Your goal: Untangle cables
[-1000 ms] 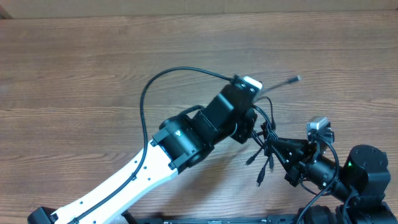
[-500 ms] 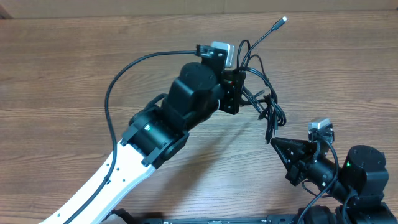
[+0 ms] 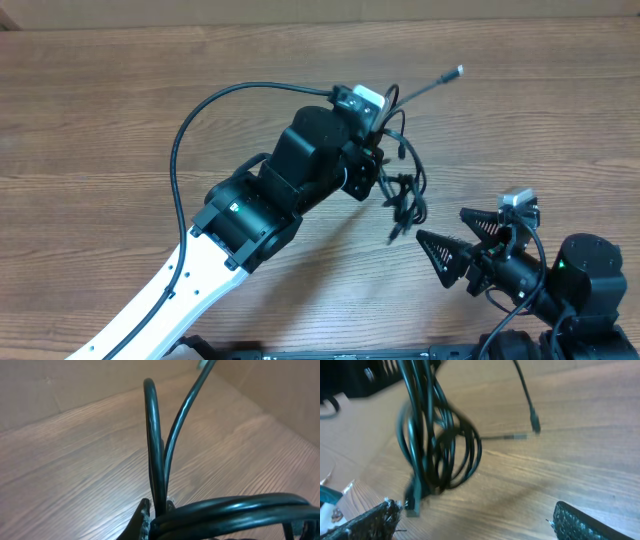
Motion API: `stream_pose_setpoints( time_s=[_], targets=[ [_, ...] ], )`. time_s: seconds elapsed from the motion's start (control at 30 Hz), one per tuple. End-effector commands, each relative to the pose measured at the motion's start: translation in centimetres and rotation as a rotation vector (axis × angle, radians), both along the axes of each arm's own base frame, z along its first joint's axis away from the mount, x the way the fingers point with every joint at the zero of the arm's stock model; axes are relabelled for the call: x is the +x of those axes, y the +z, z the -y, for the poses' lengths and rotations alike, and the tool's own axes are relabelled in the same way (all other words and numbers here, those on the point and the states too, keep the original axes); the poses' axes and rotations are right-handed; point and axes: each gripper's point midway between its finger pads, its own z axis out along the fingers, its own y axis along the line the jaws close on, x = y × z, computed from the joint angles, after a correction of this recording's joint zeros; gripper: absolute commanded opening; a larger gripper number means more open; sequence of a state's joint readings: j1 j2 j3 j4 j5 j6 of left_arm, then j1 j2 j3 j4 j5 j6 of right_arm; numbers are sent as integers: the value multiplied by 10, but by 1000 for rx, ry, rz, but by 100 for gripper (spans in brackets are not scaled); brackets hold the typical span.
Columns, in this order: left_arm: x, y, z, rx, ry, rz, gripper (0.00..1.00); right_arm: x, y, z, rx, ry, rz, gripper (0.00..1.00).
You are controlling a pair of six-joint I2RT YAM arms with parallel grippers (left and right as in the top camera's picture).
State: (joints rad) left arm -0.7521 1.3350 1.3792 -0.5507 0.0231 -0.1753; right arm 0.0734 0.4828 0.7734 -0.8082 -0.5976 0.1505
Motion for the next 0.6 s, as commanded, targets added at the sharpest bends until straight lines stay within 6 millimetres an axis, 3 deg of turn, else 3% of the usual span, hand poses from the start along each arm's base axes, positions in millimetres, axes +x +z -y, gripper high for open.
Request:
stream_pose_setpoints(
  time_s=[0.0,0.1,0.43,0.57],
  targets=[
    [-7,20,4,32,-95,100,4,3,22,0,90,-43,12,97],
    [-13,19,9,25,-125,88,4,4,27,0,131,-59,0,97],
    [-66,13,55,33,-329,86,4,8,29,3,139,-84,4,96],
    [-69,13,57,33,-336,86,4,12,27,10,144,-142,-12,87]
  ],
)
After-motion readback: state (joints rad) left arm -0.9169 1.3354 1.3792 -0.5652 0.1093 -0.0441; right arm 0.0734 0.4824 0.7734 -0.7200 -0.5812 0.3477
